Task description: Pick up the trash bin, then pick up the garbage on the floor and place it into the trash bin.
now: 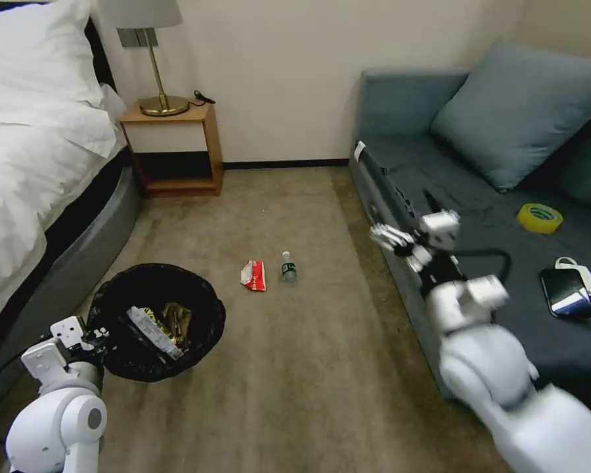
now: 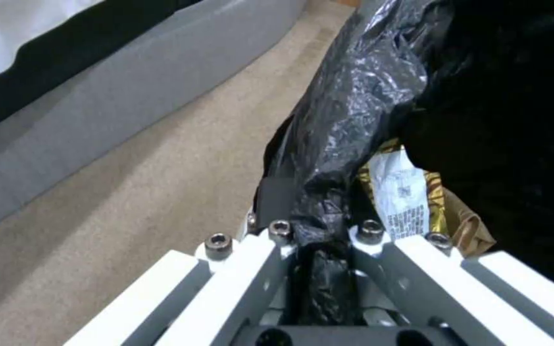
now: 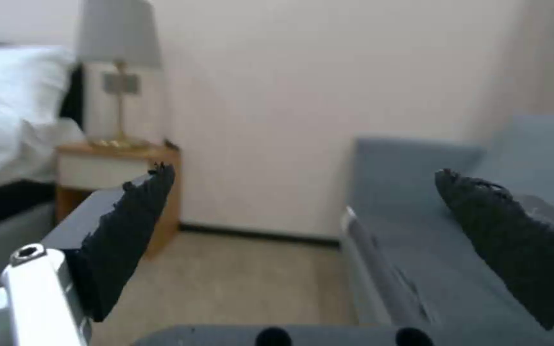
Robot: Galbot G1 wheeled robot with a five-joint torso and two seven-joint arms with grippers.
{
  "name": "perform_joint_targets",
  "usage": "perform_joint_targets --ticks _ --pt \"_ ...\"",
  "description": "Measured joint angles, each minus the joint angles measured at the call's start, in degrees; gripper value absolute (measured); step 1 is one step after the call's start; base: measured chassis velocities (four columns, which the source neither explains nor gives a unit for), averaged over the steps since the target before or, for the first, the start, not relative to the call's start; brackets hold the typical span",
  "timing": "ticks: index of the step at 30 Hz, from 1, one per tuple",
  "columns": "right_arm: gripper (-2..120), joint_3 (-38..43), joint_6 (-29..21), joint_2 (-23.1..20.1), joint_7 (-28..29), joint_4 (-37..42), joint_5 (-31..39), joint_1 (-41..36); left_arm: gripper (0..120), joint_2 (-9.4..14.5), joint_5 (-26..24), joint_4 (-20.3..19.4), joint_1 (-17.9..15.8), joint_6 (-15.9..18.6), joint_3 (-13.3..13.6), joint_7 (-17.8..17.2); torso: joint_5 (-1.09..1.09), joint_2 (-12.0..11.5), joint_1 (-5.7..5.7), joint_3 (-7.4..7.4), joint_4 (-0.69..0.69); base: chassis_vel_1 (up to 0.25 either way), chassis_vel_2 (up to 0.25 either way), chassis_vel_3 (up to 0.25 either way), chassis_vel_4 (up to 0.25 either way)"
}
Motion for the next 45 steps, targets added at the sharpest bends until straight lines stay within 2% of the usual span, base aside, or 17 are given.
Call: perform_joint_targets --ticks 2,4,7,12,22,45 --pt "100 -0.23 0.55 4.82 0.50 1.32 -5.93 -6.52 3 0.21 -0.09 -0.37 0.13 -0.04 -0.23 0.00 -0.01 0.00 0.00 0.00 0.01 0.000 0.000 0.000 0.000" --pt "100 -0.30 0.62 5.24 0.50 1.33 -6.28 -6.85 3 0.21 -0.10 -0.42 0.15 -0.04 -0.24 0.00 -0.02 0.00 0.00 0.00 0.01 0.000 0.000 0.000 0.000" --pt "100 -1.62 1.92 11.46 0.40 0.74 -10.55 -9.80 3 0.22 -0.19 -1.24 0.68 -0.13 -0.30 0.06 -0.02 0.00 0.00 0.00 0.02 0.000 0.000 0.000 0.000" --pt "100 -2.08 4.18 13.73 -1.21 -0.48 -12.71 -11.09 3 0.02 -0.18 -1.60 1.03 -0.33 -0.36 0.18 -0.02 0.00 0.00 0.00 0.02 0.000 0.000 0.000 0.000" --pt "100 -2.32 5.21 13.32 -1.94 -1.13 -12.63 -10.73 3 -0.56 0.16 -1.76 1.28 -0.42 -0.17 0.23 -0.01 0.00 0.00 0.00 0.02 -0.036 0.033 0.042 -0.025" --pt "100 -3.59 4.77 12.95 -2.40 -3.13 -11.59 -8.52 3 -0.37 -0.12 -1.31 0.58 -0.43 -0.89 0.23 -0.01 0.00 0.00 0.01 0.01 -0.168 0.168 0.165 -0.167"
